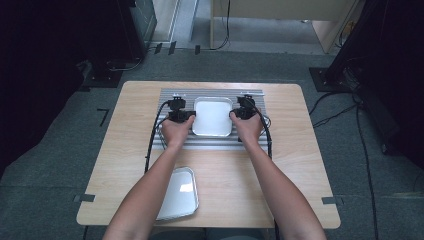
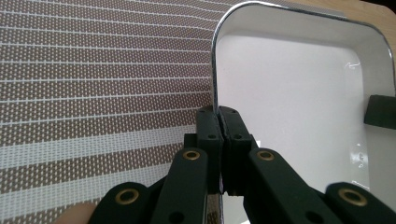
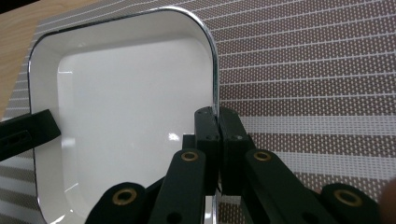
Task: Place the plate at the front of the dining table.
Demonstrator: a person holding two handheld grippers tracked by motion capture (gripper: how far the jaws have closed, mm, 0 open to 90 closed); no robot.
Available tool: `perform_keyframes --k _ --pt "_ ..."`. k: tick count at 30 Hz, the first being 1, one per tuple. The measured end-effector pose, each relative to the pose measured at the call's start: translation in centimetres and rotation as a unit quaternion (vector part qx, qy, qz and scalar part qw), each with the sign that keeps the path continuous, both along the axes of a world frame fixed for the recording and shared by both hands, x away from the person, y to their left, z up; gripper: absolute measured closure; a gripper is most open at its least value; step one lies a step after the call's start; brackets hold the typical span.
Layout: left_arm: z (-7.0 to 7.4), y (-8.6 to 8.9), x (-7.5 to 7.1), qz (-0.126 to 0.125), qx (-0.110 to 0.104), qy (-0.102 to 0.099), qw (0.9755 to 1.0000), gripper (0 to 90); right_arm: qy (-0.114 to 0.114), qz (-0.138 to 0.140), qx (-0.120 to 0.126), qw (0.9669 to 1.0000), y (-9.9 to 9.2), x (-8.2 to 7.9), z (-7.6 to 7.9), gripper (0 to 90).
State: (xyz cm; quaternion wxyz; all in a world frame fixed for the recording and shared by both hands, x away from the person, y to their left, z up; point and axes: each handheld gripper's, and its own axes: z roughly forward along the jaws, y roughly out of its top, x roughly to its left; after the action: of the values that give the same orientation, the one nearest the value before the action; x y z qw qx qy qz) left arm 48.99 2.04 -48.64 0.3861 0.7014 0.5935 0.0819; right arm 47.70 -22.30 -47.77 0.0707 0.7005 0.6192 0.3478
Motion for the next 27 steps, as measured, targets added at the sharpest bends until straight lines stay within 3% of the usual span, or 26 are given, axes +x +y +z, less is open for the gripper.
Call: perform_keyframes --k 3,11,23,27 --pt "-0.3 -0.1 0.4 0.006 0.006 0.010 0.9999 88.7 0.000 -0.006 0.008 1.0000 -0.1 0.4 -0.6 89.7" --pt "-1.2 0.0 1.4 0.012 0.019 0.029 0.9993 86.7 -0.014 -0.006 -0.007 0.9999 0.4 1.5 -1.6 88.5" --pt "-1.3 -0.3 2.7 0.011 0.031 0.028 0.9991 86.0 -0.035 -0.015 -0.024 0.9990 0.9 2.4 -2.6 87.9" --pt "-1.5 -0.2 2.8 0.010 0.024 0.030 0.9992 85.4 -0.038 -0.010 -0.028 0.9988 0.8 2.6 -2.8 87.3"
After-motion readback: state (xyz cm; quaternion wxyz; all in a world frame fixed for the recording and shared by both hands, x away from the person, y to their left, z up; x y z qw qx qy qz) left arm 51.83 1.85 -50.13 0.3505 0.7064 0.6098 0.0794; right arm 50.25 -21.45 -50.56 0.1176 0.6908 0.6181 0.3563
